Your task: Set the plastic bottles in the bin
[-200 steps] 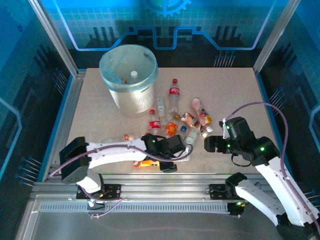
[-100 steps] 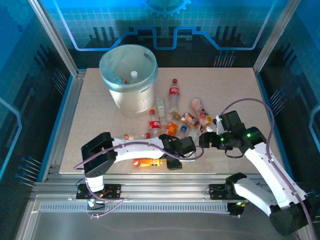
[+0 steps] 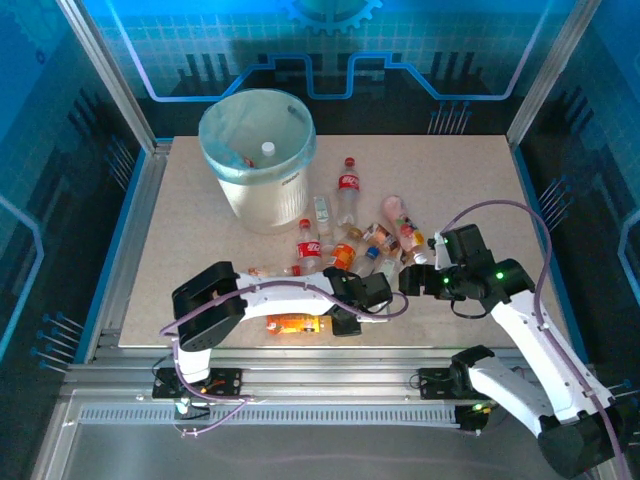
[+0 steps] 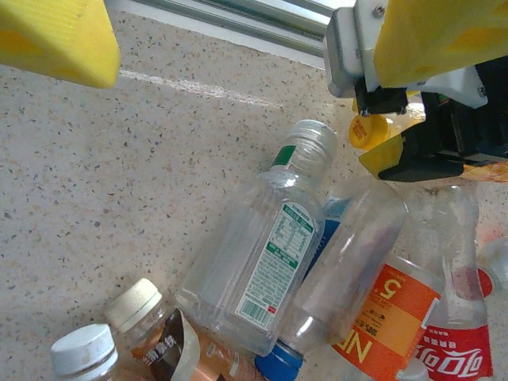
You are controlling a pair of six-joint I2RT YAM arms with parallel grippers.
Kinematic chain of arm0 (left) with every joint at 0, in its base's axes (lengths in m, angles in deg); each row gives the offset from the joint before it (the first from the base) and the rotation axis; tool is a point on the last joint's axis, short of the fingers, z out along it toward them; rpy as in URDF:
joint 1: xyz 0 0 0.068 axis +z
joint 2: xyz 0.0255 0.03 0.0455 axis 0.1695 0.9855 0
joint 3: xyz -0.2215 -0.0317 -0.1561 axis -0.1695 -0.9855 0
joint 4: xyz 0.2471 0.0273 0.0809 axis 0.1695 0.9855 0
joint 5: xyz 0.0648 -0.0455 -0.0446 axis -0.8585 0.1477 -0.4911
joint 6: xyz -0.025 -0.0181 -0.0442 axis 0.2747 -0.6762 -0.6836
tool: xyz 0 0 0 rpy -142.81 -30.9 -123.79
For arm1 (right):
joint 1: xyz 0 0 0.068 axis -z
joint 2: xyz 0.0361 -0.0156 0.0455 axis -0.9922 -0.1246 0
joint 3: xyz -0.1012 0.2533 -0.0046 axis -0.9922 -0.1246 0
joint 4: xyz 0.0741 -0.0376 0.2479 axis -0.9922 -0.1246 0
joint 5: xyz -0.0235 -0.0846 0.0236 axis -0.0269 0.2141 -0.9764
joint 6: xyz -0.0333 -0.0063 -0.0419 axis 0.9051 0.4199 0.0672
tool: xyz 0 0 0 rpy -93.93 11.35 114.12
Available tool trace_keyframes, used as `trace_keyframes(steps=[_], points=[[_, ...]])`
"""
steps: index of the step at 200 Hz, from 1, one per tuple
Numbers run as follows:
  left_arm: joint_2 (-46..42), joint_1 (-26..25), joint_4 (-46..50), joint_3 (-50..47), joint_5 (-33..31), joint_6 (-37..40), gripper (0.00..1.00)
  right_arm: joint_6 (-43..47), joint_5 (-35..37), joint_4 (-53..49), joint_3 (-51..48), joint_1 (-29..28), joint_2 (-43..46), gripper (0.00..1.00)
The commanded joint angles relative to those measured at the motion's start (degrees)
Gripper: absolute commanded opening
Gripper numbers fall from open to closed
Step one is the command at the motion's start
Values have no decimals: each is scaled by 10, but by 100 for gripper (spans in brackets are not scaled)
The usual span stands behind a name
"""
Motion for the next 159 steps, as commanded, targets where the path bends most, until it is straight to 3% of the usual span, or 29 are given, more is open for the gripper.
trace_keyframes(steps=[1,81,146,159], points=[[13,11,6,7,7,5,46,6,-10,6,-3,11,3,84],[-27,27,32,21,22,10,21,10,-11,4,2,17,1,84],[-157,34,101,48,47,0,8,5,-20,3,26,17,3,83],[-186,35,113,56,48,-3,2,0,-25,6,32,17,5,83]])
